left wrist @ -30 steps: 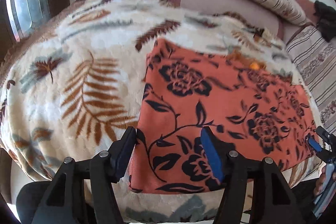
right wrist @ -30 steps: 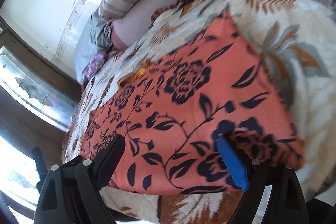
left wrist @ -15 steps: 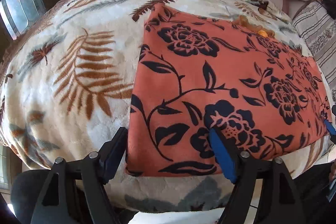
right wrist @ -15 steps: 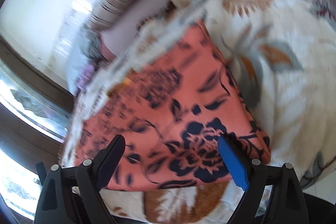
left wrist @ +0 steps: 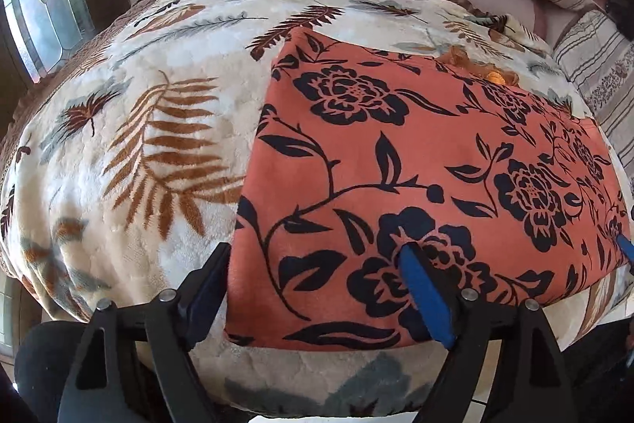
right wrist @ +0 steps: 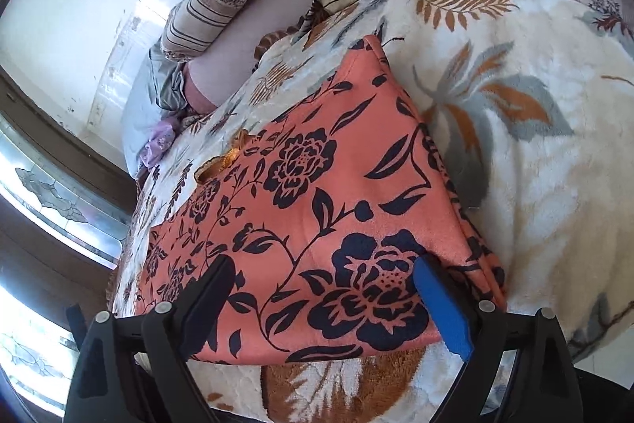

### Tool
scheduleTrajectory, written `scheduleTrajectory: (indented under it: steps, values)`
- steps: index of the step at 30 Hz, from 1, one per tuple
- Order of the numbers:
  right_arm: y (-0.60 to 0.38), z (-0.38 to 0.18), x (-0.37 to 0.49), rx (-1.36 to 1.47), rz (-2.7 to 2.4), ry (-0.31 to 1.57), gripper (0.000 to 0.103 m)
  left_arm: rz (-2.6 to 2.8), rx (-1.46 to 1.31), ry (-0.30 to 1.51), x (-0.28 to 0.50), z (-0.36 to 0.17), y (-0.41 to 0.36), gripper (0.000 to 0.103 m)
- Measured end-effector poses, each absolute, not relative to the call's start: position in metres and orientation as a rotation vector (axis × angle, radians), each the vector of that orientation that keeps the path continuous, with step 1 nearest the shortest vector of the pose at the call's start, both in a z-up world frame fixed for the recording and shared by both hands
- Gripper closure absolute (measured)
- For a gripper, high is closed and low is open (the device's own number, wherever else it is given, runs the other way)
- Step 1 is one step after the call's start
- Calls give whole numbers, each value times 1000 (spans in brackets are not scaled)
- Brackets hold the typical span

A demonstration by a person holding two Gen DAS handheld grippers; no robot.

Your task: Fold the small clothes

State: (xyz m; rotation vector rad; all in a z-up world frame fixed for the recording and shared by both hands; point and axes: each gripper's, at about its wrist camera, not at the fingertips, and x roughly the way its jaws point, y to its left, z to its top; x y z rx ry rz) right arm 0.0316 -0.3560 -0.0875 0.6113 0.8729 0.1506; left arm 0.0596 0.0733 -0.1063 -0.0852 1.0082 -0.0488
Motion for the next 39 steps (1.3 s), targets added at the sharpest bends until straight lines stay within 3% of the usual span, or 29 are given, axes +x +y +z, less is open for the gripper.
scheduleTrajectory:
  steps: [10,14,19,26,39]
  values:
    - [-357,-88,30,618,161,870,8,-60,-24,834,47,-68,61,17]
    - [-351,-88,32,585,148,872,6,-37,39,996,65,-105,55,14]
    - [-347,-87,32,559,132,870,6,-57,-37,959,61,-107,67,13]
    - [-356,-74,10,771,63,835,6,-76,-52,937,56,-108,71,13]
    - [-317,-55,15,690,157,811,6,-19,-82,881,49,-101,85,13]
